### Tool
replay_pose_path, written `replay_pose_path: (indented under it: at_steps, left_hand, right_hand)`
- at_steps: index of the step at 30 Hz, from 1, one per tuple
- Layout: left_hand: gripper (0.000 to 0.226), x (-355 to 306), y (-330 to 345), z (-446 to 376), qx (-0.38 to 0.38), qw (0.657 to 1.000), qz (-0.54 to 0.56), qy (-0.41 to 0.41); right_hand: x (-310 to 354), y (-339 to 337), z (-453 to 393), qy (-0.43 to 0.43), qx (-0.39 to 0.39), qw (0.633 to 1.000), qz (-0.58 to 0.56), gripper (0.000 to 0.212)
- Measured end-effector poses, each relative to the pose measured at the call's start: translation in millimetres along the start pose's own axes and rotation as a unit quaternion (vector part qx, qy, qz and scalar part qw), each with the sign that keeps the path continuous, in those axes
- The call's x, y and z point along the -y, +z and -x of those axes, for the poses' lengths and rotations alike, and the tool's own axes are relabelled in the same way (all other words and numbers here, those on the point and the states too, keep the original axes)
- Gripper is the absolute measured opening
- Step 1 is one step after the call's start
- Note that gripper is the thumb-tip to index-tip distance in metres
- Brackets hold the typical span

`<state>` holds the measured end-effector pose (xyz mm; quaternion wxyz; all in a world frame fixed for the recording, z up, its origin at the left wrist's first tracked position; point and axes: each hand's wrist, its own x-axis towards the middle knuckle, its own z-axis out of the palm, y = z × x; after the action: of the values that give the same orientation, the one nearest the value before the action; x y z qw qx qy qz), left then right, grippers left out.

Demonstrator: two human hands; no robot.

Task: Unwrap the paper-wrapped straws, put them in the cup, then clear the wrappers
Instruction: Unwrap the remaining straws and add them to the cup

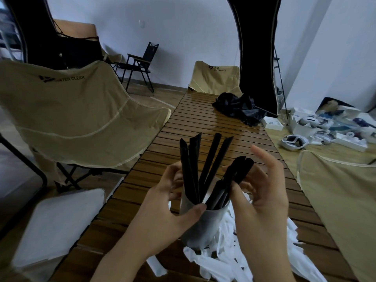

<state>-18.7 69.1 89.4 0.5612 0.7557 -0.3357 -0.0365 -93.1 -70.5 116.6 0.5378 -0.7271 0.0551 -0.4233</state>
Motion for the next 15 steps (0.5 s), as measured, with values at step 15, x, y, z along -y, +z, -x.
replay_pose_path:
  at_steps: [15]
  left_hand:
    - [0.058,1,0,0,0.012,1.000,0.007,0.004]
  right_hand:
    - [27,-7,-9,-0.198,-0.062,0.977,-0.044,0.027]
